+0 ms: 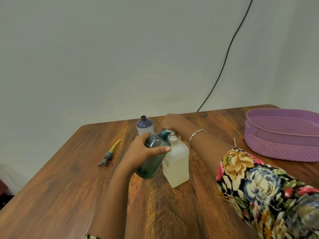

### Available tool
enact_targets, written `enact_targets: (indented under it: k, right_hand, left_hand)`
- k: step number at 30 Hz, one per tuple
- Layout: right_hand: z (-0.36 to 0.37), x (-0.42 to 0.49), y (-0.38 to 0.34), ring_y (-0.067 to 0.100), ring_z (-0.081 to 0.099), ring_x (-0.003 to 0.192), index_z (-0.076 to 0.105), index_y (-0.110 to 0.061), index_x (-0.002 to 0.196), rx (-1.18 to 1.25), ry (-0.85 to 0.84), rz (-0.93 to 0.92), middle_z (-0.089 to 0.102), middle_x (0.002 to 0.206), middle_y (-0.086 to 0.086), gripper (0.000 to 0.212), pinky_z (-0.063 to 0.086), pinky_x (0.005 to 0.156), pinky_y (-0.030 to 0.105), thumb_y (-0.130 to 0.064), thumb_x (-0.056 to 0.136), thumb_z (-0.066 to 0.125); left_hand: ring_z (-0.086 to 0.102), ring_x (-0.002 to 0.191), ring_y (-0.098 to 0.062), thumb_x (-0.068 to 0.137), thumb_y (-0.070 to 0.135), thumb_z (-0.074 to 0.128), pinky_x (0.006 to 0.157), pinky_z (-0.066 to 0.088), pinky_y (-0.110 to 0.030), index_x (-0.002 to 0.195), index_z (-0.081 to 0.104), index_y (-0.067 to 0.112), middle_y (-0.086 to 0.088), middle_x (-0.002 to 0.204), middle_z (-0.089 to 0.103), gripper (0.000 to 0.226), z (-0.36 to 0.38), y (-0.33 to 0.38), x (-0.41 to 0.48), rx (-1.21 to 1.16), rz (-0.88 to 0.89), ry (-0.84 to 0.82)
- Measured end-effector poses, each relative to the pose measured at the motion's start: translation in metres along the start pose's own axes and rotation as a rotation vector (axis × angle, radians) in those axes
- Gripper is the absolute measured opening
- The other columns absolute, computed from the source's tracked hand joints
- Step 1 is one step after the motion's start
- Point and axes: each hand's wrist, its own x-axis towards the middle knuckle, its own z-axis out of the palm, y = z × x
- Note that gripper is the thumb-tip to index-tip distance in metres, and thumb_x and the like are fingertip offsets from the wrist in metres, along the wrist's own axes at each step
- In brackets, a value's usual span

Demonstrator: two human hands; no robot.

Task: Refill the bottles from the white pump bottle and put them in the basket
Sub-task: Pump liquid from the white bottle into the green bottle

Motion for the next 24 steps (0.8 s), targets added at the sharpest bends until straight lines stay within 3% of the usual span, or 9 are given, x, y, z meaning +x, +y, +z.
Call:
enact_targets:
  k: [2, 4, 7, 10, 15, 18, 20, 22, 24]
  right_hand:
    - [-0.008, -0.004, -0.002, 0.016, 0.044, 0.056, 0.051, -0.006, 0.071, -0.016, -0.090, -0.021, 0.049, 0.069, 0.006, 0.027, 0.036, 0.053, 0.025, -0.015, 0.095, 0.045]
    - [-0.016, -0.007, -0.005, 0.017, 0.047, 0.059, 0.059, -0.001, 0.089, 0.007, -0.161, -0.004, 0.051, 0.072, 0.008, 0.019, 0.039, 0.056, 0.025, -0.012, 0.095, 0.045]
    - [-0.014, -0.004, -0.008, 0.019, 0.049, 0.061, 0.059, 0.004, 0.112, 0.031, -0.171, 0.025, 0.053, 0.077, 0.010, 0.028, 0.042, 0.062, 0.028, -0.014, 0.095, 0.045]
    - [-0.007, 0.000, -0.004, 0.021, 0.050, 0.070, 0.059, -0.003, 0.097, 0.022, -0.062, 0.018, 0.052, 0.083, 0.007, 0.021, 0.040, 0.072, 0.032, -0.019, 0.095, 0.045]
    - [0.001, 0.001, 0.001, 0.023, 0.053, 0.076, 0.055, -0.009, 0.080, 0.012, 0.162, 0.079, 0.053, 0.078, 0.006, 0.015, 0.042, 0.068, 0.030, -0.020, 0.088, 0.049]
    - [-0.004, -0.003, -0.001, 0.016, 0.049, 0.060, 0.060, -0.006, 0.080, 0.036, 0.054, 0.064, 0.053, 0.070, 0.005, 0.021, 0.041, 0.060, 0.027, -0.019, 0.090, 0.048]
    - [-0.014, -0.007, -0.004, 0.019, 0.050, 0.059, 0.062, 0.000, 0.091, 0.118, -0.062, 0.041, 0.055, 0.070, 0.008, 0.025, 0.046, 0.069, 0.032, -0.020, 0.094, 0.048]
    - [-0.023, -0.011, -0.003, 0.026, 0.056, 0.069, 0.060, 0.001, 0.096, 0.239, -0.123, 0.045, 0.062, 0.085, 0.017, 0.028, 0.048, 0.073, 0.040, -0.024, 0.098, 0.046]
    - [-0.024, -0.018, -0.003, 0.031, 0.059, 0.074, 0.058, 0.002, 0.093, 0.230, -0.134, 0.036, 0.061, 0.097, 0.023, 0.032, 0.048, 0.067, 0.038, -0.026, 0.099, 0.044]
  left_hand:
    - [0.061, 0.089, -0.009, 0.055, 0.051, 0.068, 0.069, 0.047, -0.018, 0.108, 0.056, 0.024, 0.008, 0.098, 0.063, 0.061, 0.000, 0.001, 0.001, -0.024, 0.008, -0.001]
    - [0.061, 0.089, -0.010, 0.054, 0.051, 0.069, 0.069, 0.047, -0.018, 0.105, 0.056, 0.027, 0.009, 0.098, 0.063, 0.057, -0.002, 0.003, 0.002, -0.021, 0.017, 0.010]
    - [0.061, 0.089, -0.009, 0.053, 0.053, 0.069, 0.069, 0.046, -0.017, 0.106, 0.056, 0.026, 0.009, 0.099, 0.063, 0.061, -0.005, 0.002, 0.004, -0.001, 0.017, 0.019]
    - [0.060, 0.090, -0.008, 0.054, 0.054, 0.069, 0.069, 0.047, -0.017, 0.112, 0.055, 0.022, 0.007, 0.101, 0.062, 0.068, -0.003, 0.002, 0.005, 0.033, 0.024, 0.013]
    - [0.055, 0.094, -0.010, 0.055, 0.056, 0.068, 0.072, 0.045, -0.015, 0.119, 0.050, 0.021, 0.007, 0.105, 0.055, 0.075, -0.001, -0.001, 0.007, 0.096, -0.010, 0.027]
    - [0.057, 0.093, -0.011, 0.051, 0.063, 0.071, 0.072, 0.046, -0.017, 0.114, 0.052, 0.023, 0.008, 0.103, 0.058, 0.077, 0.000, -0.002, 0.004, 0.070, -0.018, 0.019]
    - [0.060, 0.091, -0.012, 0.050, 0.064, 0.071, 0.073, 0.048, -0.021, 0.107, 0.054, 0.024, 0.007, 0.100, 0.061, 0.072, -0.003, 0.000, 0.004, 0.052, -0.008, 0.031]
    - [0.060, 0.091, -0.014, 0.049, 0.061, 0.068, 0.074, 0.048, -0.023, 0.106, 0.055, 0.023, 0.004, 0.101, 0.063, 0.069, -0.007, 0.002, 0.006, 0.056, -0.004, 0.042]
    - [0.059, 0.089, -0.014, 0.050, 0.060, 0.067, 0.070, 0.046, -0.022, 0.104, 0.055, 0.022, 0.003, 0.100, 0.062, 0.067, -0.008, 0.004, 0.007, 0.067, -0.002, 0.037]
